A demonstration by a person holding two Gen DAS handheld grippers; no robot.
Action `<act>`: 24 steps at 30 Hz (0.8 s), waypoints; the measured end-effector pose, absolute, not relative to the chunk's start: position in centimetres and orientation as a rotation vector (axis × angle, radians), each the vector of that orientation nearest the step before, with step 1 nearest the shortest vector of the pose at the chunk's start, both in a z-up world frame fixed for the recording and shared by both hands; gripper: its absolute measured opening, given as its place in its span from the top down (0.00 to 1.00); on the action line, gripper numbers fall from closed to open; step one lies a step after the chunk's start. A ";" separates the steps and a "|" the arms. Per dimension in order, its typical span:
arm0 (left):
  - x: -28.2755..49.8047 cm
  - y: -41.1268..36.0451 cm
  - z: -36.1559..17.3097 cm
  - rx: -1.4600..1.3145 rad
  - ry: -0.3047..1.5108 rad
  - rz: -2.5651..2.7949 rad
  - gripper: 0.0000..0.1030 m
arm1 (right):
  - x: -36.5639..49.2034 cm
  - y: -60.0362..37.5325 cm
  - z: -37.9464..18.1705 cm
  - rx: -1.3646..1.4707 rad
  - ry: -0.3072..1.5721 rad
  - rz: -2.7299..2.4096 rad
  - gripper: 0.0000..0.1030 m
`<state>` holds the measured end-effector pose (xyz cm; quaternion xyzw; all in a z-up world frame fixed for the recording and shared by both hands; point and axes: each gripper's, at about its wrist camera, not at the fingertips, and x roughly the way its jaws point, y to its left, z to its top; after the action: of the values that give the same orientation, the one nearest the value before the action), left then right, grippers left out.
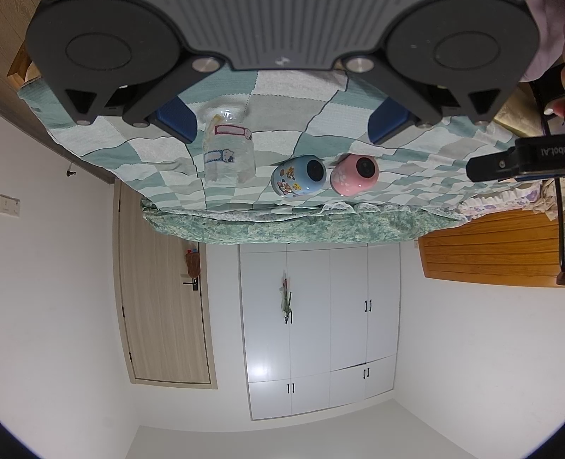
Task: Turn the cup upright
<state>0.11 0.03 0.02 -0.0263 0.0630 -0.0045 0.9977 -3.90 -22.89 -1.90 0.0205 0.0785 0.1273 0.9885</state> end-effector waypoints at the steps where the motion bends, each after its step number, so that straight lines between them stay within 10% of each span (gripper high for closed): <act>1: 0.1 0.1 0.0 -0.052 0.126 -0.009 0.00 | -3.9 -22.9 -1.9 0.041 0.158 0.256 0.00; 24: 0.0 0.0 0.2 -0.055 0.124 -0.011 0.00 | -3.9 -22.9 -1.9 0.041 0.158 0.256 0.00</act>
<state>0.04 -0.01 0.20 -0.0273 0.0618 -0.0053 0.9977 -3.91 -22.88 -1.94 0.0205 0.0788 0.1273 0.9885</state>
